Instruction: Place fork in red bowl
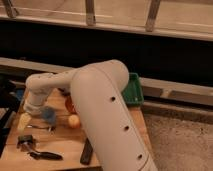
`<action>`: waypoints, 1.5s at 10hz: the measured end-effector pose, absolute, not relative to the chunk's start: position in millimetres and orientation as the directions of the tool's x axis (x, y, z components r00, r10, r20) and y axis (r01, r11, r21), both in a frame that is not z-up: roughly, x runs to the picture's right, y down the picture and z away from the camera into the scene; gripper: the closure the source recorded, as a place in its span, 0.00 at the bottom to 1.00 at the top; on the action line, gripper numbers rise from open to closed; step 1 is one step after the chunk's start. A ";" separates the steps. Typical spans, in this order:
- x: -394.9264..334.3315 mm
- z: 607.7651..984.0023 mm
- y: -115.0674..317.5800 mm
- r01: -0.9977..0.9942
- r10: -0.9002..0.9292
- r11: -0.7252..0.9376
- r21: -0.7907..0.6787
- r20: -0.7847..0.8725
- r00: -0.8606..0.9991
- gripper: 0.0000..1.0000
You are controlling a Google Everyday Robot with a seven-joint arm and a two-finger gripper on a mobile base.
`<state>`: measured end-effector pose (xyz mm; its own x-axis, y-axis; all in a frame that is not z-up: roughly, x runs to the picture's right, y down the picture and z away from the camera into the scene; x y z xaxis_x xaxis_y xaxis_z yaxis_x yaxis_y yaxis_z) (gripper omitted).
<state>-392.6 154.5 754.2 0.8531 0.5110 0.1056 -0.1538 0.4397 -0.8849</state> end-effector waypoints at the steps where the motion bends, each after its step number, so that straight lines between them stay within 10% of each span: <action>1: -393.7 753.7 155.2 -0.152 0.510 0.440 -0.885 0.107 0.854 0.20; 15: -358.9 796.1 209.0 -0.153 0.511 0.430 -0.890 0.100 0.854 0.20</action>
